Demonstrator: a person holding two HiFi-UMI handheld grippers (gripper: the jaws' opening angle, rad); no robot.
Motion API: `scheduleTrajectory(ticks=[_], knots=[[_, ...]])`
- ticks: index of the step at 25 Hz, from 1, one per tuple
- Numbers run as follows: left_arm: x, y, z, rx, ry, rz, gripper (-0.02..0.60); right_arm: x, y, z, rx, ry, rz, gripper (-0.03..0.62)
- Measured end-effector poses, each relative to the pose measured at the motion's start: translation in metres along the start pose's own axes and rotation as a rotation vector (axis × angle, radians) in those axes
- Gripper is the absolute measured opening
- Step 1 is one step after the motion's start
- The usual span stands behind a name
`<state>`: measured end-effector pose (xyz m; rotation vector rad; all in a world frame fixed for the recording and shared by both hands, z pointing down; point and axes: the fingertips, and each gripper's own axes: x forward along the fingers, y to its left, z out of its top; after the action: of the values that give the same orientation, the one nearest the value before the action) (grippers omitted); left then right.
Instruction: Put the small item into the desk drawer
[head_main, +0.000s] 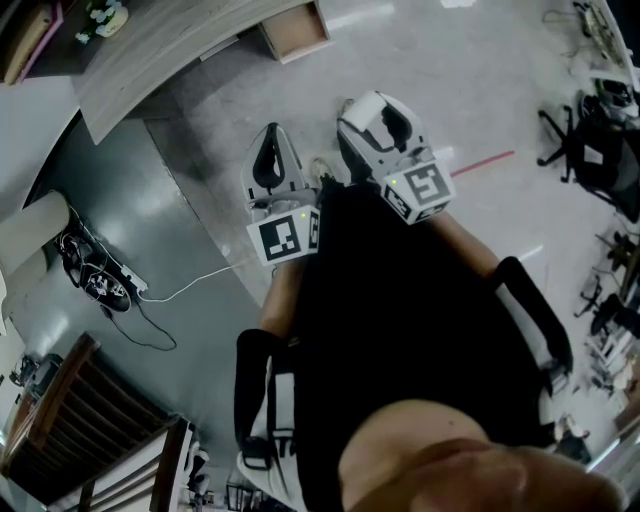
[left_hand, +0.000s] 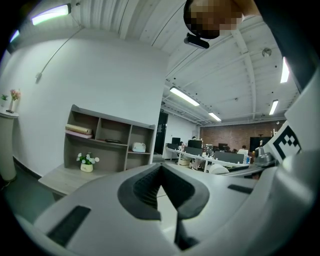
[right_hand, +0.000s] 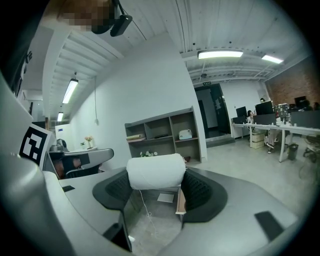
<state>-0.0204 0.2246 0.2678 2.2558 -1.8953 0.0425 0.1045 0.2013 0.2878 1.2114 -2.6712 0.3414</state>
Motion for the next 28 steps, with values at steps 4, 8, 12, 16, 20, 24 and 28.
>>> scheduleTrajectory(ticks=[4,8,12,16,20,24,28], knots=[[0.033,0.001,0.002,-0.006,0.014,0.028,-0.011,0.023,-0.027,0.003,0.002,0.022,0.021,0.273],[0.073,0.000,0.006,-0.026,0.018,0.060,-0.011,0.049,-0.058,0.007,0.000,0.050,0.045,0.273],[0.114,-0.002,0.005,-0.013,0.035,0.084,-0.011,0.073,-0.083,0.015,0.038,0.086,0.086,0.273],[0.146,-0.010,0.009,-0.011,0.039,0.121,-0.011,0.091,-0.110,0.019,0.047,0.101,0.119,0.273],[0.167,-0.009,0.015,-0.036,0.024,0.182,-0.011,0.111,-0.128,0.015,0.028,0.120,0.157,0.273],[0.177,-0.006,0.014,-0.017,0.033,0.219,-0.011,0.131,-0.135,0.013,0.053,0.135,0.196,0.273],[0.186,0.001,0.013,-0.008,0.041,0.245,-0.011,0.149,-0.141,-0.001,0.046,0.183,0.210,0.273]])
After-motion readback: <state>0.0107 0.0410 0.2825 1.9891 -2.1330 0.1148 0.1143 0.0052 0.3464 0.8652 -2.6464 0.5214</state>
